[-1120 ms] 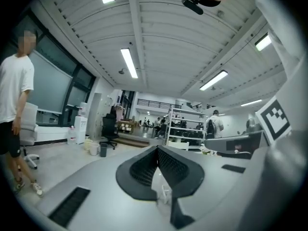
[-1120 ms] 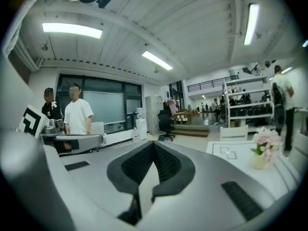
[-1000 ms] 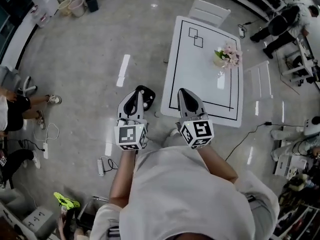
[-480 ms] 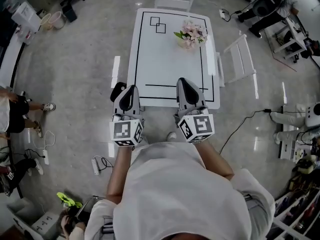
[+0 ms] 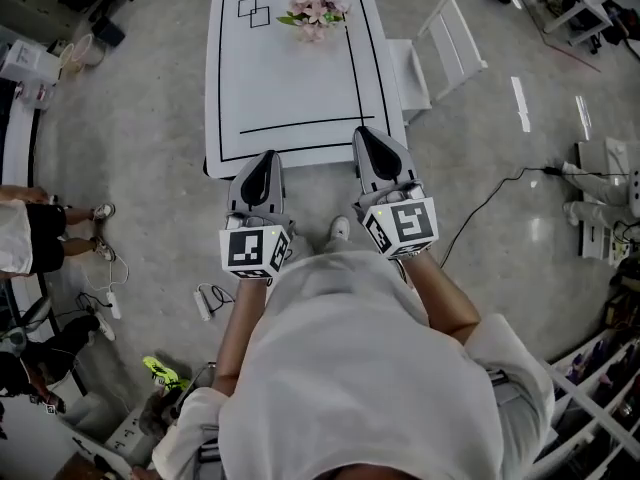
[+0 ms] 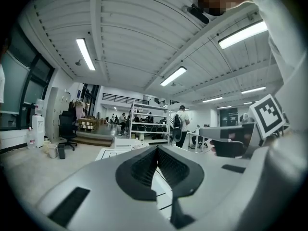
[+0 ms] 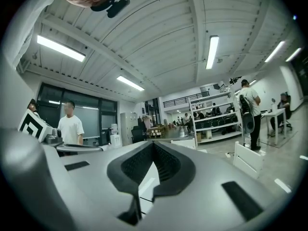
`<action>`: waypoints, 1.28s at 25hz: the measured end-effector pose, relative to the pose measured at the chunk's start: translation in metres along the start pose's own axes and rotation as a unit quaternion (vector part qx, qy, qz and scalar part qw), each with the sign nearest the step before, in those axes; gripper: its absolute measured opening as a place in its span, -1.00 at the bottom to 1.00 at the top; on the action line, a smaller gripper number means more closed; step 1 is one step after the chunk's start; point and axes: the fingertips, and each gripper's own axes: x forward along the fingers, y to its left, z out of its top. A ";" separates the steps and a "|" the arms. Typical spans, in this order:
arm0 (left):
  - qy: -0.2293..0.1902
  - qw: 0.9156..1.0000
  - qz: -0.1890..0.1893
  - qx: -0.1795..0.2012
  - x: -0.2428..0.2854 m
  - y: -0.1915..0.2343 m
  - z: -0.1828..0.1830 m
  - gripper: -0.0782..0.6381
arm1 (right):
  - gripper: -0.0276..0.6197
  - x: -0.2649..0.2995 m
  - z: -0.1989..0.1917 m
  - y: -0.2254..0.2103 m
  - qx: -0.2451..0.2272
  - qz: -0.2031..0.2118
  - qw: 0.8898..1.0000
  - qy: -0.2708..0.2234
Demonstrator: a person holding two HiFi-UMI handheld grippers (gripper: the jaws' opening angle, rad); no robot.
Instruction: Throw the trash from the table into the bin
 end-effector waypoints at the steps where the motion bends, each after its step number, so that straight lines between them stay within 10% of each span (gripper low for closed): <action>1: -0.001 1.000 -0.004 0.004 0.002 -0.004 0.000 -0.76 | -0.88 -0.004 0.000 -0.004 0.005 -0.002 1.000 -0.003; 11: -0.018 0.994 -0.108 0.016 0.006 -0.063 0.002 -0.76 | -0.88 -0.066 0.020 -0.016 -0.001 -0.046 0.999 -0.009; 21: -0.009 0.971 -0.238 0.021 -0.002 -0.160 -0.019 -0.76 | -0.88 -0.191 0.016 -0.083 -0.036 -0.200 0.978 0.040; 32: 0.001 0.975 -0.221 0.009 -0.040 -0.139 -0.038 -0.76 | -0.88 -0.226 0.019 -0.031 0.020 -0.236 0.972 -0.001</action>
